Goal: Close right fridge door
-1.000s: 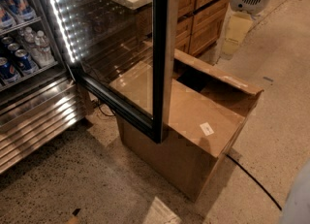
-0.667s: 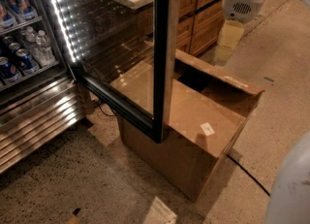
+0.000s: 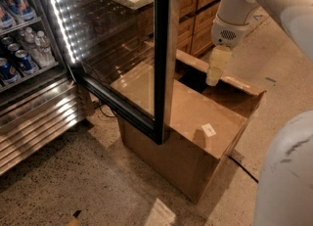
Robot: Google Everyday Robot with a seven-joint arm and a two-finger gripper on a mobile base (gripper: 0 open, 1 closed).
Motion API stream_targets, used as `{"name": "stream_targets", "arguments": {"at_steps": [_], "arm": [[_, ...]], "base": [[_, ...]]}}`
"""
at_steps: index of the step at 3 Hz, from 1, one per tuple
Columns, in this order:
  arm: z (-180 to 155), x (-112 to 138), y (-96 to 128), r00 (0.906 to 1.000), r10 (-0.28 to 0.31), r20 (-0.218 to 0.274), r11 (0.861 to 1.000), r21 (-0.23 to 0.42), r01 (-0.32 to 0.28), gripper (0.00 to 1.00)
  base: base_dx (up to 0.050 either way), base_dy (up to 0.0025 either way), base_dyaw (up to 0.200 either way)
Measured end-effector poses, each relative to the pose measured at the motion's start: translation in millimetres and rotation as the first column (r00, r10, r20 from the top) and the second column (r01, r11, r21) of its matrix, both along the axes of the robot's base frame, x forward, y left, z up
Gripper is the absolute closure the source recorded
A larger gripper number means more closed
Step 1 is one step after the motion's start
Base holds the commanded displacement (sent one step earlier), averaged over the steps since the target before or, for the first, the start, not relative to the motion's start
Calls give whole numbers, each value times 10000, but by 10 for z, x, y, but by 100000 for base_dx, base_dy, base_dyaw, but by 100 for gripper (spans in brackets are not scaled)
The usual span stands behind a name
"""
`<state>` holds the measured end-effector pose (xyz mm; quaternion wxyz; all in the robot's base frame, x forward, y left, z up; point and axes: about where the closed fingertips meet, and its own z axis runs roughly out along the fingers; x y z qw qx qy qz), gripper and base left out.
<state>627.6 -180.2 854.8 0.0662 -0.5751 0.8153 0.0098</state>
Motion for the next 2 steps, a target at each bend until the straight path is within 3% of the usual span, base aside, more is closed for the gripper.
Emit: {"name": "stream_targets", "arguments": {"at_steps": [1,2], "arm": [[0,0,0,10000,0,1,10000,0,0,0],[-1,1,-1,10000,-4,2,10000,1,4,0]], "base": [[3940,241,12201],[0,0,0]]}}
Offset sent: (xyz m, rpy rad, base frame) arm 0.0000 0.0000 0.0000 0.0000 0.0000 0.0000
